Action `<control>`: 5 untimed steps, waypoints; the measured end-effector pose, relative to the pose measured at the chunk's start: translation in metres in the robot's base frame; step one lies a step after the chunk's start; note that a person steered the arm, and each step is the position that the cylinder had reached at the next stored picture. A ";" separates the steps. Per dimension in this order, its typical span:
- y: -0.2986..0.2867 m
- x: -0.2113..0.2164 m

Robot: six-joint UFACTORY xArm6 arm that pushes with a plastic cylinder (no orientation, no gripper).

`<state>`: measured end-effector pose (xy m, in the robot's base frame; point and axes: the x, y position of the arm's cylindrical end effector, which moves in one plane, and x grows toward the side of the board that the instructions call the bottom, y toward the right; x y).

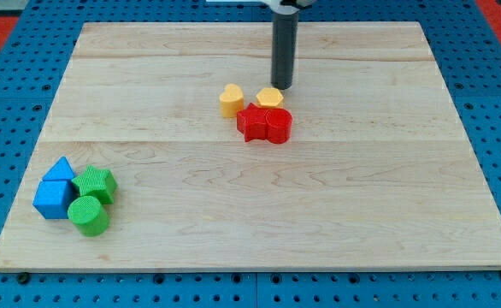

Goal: Adjust the red blocks below the yellow blocks

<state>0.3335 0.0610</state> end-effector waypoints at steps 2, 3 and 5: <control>0.098 0.060; 0.101 0.098; 0.038 0.106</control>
<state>0.4396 0.0986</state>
